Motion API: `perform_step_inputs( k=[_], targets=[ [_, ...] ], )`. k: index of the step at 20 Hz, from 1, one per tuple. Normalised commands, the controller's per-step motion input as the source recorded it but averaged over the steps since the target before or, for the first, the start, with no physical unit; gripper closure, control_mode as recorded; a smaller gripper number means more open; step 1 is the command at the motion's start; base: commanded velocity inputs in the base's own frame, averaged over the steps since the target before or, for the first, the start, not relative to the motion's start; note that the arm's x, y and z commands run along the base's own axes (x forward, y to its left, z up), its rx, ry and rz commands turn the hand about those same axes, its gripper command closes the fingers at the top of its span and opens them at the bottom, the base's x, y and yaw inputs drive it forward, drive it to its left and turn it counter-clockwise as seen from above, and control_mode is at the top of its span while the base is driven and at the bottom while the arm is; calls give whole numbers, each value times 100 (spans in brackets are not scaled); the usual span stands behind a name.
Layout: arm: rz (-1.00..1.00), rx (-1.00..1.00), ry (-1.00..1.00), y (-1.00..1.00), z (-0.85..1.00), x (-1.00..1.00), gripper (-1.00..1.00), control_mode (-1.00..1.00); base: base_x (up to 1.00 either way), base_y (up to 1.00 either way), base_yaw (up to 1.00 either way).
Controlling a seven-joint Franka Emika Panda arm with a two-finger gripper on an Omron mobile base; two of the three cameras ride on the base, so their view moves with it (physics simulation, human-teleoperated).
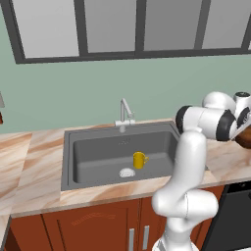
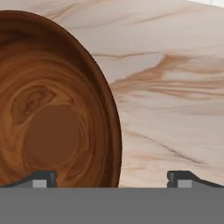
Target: Pick the mug and place it in the sink. Pick the bowl and place it in the open cabinet and then close the cabinet.
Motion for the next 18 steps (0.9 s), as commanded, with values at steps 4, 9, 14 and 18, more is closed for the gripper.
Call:
perform_step_inputs(
  k=[4,9,14,18],
  targets=[
    [0,0,1,-32,-8,27,-100,-100,0,0,0],
    [0,3,3,-27,-19,21,-100,-100,0,0,0],
    [0,5,5,-13,-30,4,-100,-100,0,0,0],
    [0,4,4,-7,-23,0,100,-100,0,0,0]
  ],
)
